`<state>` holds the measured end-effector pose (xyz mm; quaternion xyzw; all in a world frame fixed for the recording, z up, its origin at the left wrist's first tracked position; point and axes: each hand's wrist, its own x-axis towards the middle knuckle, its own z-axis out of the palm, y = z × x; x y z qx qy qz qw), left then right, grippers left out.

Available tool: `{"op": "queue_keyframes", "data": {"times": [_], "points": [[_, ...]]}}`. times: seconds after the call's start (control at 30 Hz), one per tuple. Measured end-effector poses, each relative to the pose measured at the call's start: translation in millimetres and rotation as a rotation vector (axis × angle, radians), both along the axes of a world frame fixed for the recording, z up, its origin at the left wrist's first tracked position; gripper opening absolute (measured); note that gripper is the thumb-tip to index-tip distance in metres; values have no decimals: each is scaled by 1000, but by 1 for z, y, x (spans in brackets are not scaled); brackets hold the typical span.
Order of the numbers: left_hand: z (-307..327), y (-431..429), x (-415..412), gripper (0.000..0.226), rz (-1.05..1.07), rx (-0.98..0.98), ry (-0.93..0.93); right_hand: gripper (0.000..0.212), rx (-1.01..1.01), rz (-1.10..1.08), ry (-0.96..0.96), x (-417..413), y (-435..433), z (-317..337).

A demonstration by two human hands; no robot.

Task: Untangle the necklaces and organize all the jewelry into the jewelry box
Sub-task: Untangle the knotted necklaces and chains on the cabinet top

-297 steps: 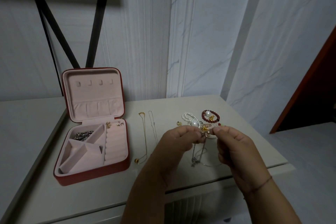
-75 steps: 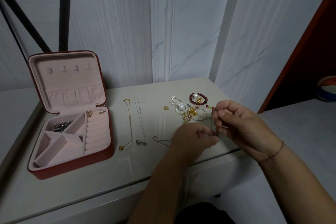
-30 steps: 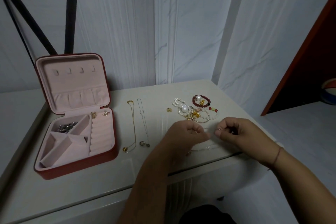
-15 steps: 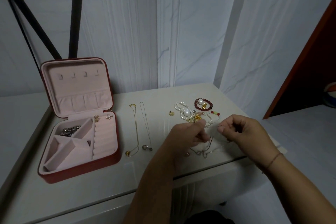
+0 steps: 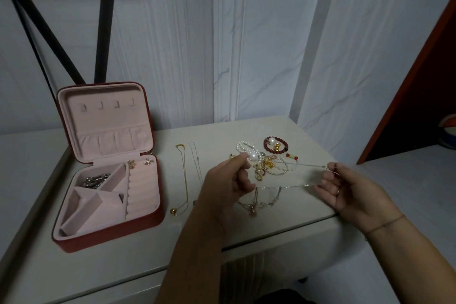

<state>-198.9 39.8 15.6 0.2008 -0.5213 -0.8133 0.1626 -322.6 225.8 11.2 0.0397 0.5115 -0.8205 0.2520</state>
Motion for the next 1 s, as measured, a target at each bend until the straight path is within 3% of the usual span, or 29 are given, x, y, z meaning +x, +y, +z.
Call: {"op": "queue_keyframes", "data": {"times": [0.2, 0.37, 0.5, 0.63, 0.73, 0.87, 1.0], "points": [[-2, 2, 0, 11, -18, 60, 79, 31, -140, 115, -141, 0, -3, 7], [-5, 5, -2, 19, -78, 76, 61, 41, -184, 148, -199, -3, -1, 7], [-6, 7, -5, 19, -110, 54, 66, 37, -196, 153, -174, -7, 2, 7], [-2, 11, -10, 15, -112, 31, 141, 45, -348, 339, -63, -10, 8, 13], [-2, 13, -13, 21, -86, 38, 155, 22, -445, 468, -15, -9, 4, 29], [-3, 12, -16, 21, -53, 22, 178, 40, -94, 424, 282, -2, -14, 62], [-1, 7, -15, 22, -31, 19, 202, 38, 328, 495, 618, -1, -24, 90]]}}
